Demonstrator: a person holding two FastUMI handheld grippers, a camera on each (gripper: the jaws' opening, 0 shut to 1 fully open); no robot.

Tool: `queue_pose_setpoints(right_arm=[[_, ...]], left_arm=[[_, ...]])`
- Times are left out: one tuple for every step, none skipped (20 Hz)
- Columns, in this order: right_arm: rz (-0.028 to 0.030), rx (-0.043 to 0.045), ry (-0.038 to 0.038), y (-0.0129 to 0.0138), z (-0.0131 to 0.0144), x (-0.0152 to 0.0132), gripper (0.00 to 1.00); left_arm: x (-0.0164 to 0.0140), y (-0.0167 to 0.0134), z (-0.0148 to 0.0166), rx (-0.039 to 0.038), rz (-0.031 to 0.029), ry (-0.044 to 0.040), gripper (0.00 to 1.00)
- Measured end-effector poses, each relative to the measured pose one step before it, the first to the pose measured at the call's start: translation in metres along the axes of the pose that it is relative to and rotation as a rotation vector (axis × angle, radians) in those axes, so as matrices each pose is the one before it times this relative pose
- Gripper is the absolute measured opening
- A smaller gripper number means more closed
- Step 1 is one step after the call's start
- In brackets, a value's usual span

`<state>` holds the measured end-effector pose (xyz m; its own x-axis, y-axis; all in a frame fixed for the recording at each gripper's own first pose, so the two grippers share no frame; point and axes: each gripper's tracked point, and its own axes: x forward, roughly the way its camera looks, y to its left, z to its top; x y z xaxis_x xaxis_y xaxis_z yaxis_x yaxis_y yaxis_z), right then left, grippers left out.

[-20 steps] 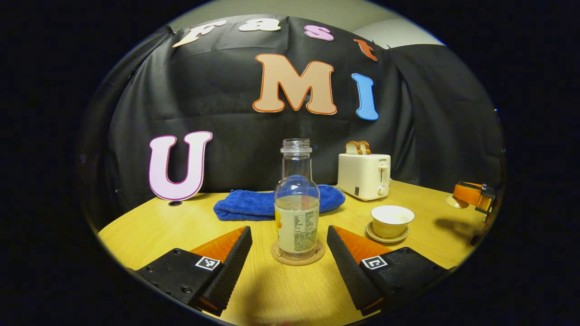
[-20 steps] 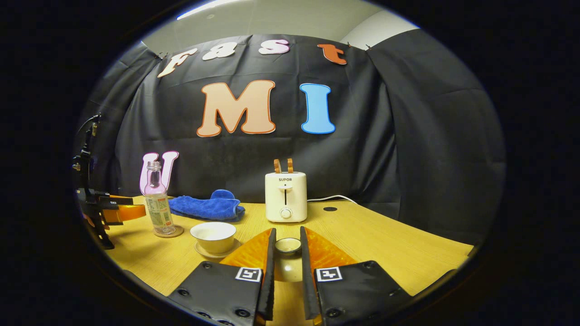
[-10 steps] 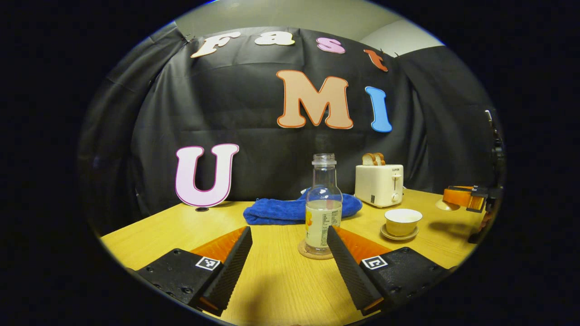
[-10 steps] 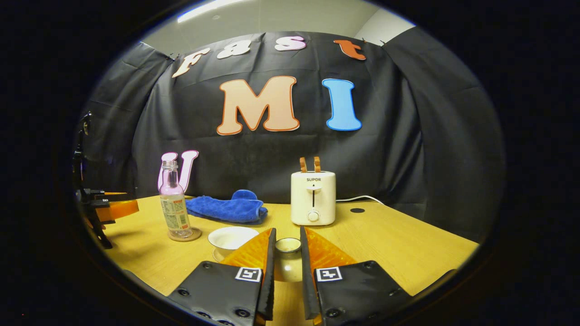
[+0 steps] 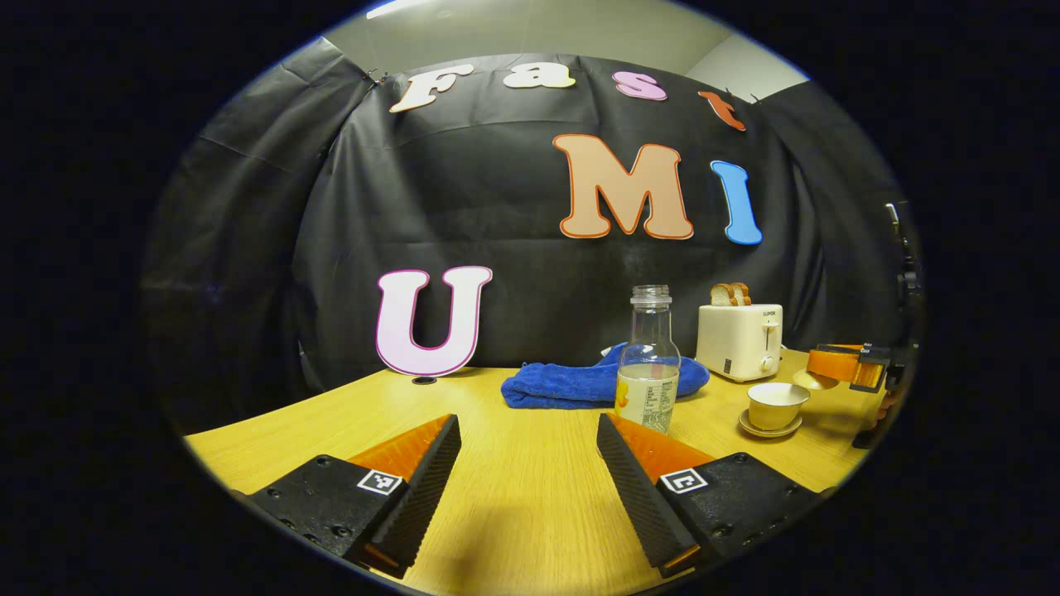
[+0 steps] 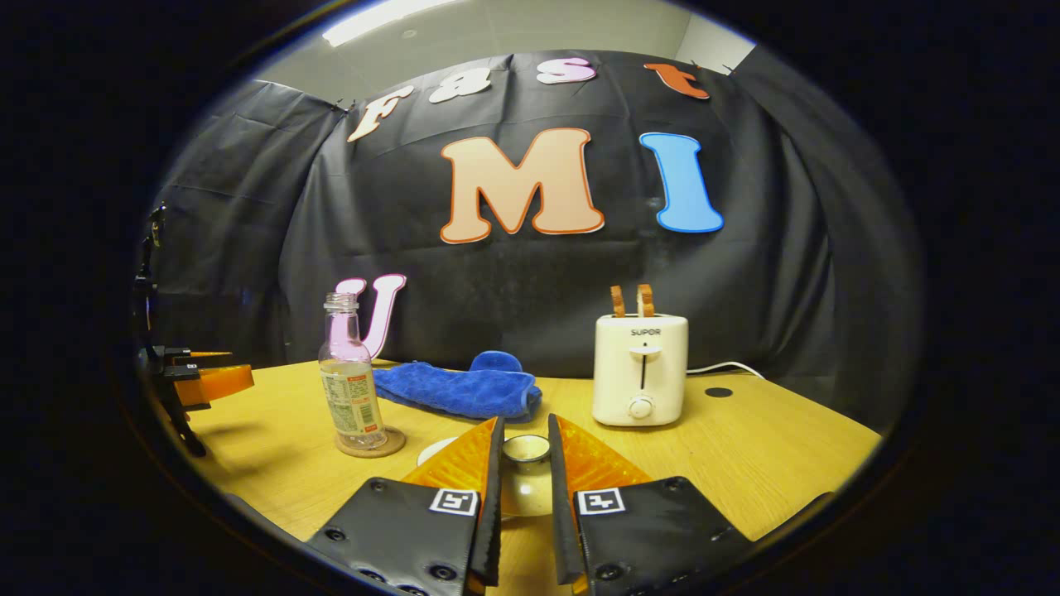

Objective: Open the teacup lid with one hand, grasp the water bottle and pour water into the teacup with the other hand; after pouring, place the water bottle on the coaster and then close the teacup lid.

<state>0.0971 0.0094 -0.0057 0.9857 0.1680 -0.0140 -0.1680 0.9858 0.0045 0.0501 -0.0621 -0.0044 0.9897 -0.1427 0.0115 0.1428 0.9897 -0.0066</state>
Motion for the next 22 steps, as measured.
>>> queue_pose_setpoints(right_arm=[[0.03302, 0.00035, 0.00392, 0.00693, -0.00095, 0.0057, 0.29], [0.02618, -0.00013, 0.00654, 0.00571, -0.00148, 0.00405, 0.29], [0.01724, 0.00086, 0.00888, 0.00371, -0.00127, 0.00361, 0.29], [0.0163, -0.00052, 0.01211, 0.00231, -0.00145, 0.00467, 0.29], [0.01114, -0.00066, 0.01338, 0.00147, -0.00272, 0.00365, 0.29], [0.01325, -0.00226, 0.01648, 0.00302, -0.00225, 0.00148, 0.29], [0.01321, -0.00419, 0.01328, 0.00289, -0.00165, 0.00217, 0.29], [0.00966, -0.00284, 0.00699, 0.00253, -0.00056, 0.00092, 0.29], [0.00557, -0.00181, 0.0054, 0.00074, 0.00002, 0.00147, 0.29], [0.00324, -0.00054, 0.00687, 0.0008, -0.0019, 0.00018, 0.29], [0.00226, 0.0016, 0.008, -0.00024, -0.00111, 0.00114, 0.29], [0.00304, 0.00349, 0.00876, 0.00013, -0.00149, 0.00127, 0.27], [0.00728, 0.00402, 0.00781, 0.00123, -0.00089, 0.00138, 0.27], [0.00488, 0.00151, 0.00998, 0.00041, -0.00166, 0.00067, 0.27], [0.00441, -0.0021, 0.01046, 0.00041, -0.00173, 0.00109, 0.27], [0.00355, -0.00171, 0.01038, 0.00095, -0.00122, 0.0013, 0.29], [0.00543, -0.00092, 0.01211, 0.00067, -0.00102, 0.00159, 0.29], [0.00299, 0.00108, 0.00072, -0.00009, -0.00029, 0.00003, 0.29], [0.00152, 0.00361, 0.00186, -0.00036, -0.00007, 0.0016, 0.27], [0.00231, 0.00579, 0.00081, -0.00007, -0.00017, -0.00046, 0.29], [-0.00566, 0.00562, 0.00222, -0.0014, -0.00043, 0.0013, 0.31], [0.00001, 0.00255, 0.00067, 0.00005, 0.00012, -0.0008, 0.31]], left_arm=[[-0.00074, 0.00308, -0.00064, 0.00102, 0.01286, 0.00047, 0.96], [-0.00054, 0.00183, 0.00045, -0.00105, 0.00841, -0.00152, 0.96], [-0.00147, 0.0001, 0.00045, 0.00118, 0.00142, 0.00149, 0.96], [-0.00103, 0.00008, -0.00032, -0.0001, 0.00022, -0.00031, 0.96], [0.00047, -0.00017, 0.00027, 0.0001, 0.00032, 0.0001, 0.96], [0.00026, -0.0001, 0.0001, 0.00008, 0.00022, 0.00023, 0.96], [0.00019, -0.00043, 0.00006, -0.00013, 0.0002, -0.00007, 0.96], [-0.00018, 0.00033, 0.00038, 0.00016, 0.00014, 0.00035, 0.96], [-0.0003, -0.00023, -0.00036, -0.0003, 0.00013, -0.00044, 0.96], [-0.00039, 0.00003, -0.00009, 0.00034, 0.00007, 0.00065, 0.96], [0.00051, -0.00006, 0.00054, -0.0004, 0.00025, -0.00047, 0.96], [0.00002, -0.00019, -0.00015, 0.00032, -0.00051, 0.0006, 0.96], [0.00027, -0.00114, -0.00044, -0.00067, -0.00234, -0.00043, 0.96], [-0.00014, 0.00006, 0.00043, 0.00009, -0.0015, 0.00088, 0.96], [0.0002, -0.00023, -0.00021, -0.00042, 0.00036, -0.00053, 0.96], [-0.00037, 0.00052, 0.00017, 0.00023, 0.00009, 0.00023, 0.96], [-0.00027, 0.00026, 0.00015, -0.00005, -0.00008, -0.0004, 0.96], [0.00045, -0.00052, -0.00016, 0.00004, 0.00013, 0.00001, 0.96], [-0.00004, 0.00013, 0.00004, -0.00025, -0.0001, -0.00041, 0.96], [0.00007, 0.00001, 0.00037, 0.00019, 0.00011, 0.00046, 0.96], [-0.00003, 0.0, -0.00084, -0.00054, -0.00008, 0.00036, 0.96], [-0.00025, -0.00002, -0.00017, -0.00013, 0.00022, 0.00031, 0.96]])
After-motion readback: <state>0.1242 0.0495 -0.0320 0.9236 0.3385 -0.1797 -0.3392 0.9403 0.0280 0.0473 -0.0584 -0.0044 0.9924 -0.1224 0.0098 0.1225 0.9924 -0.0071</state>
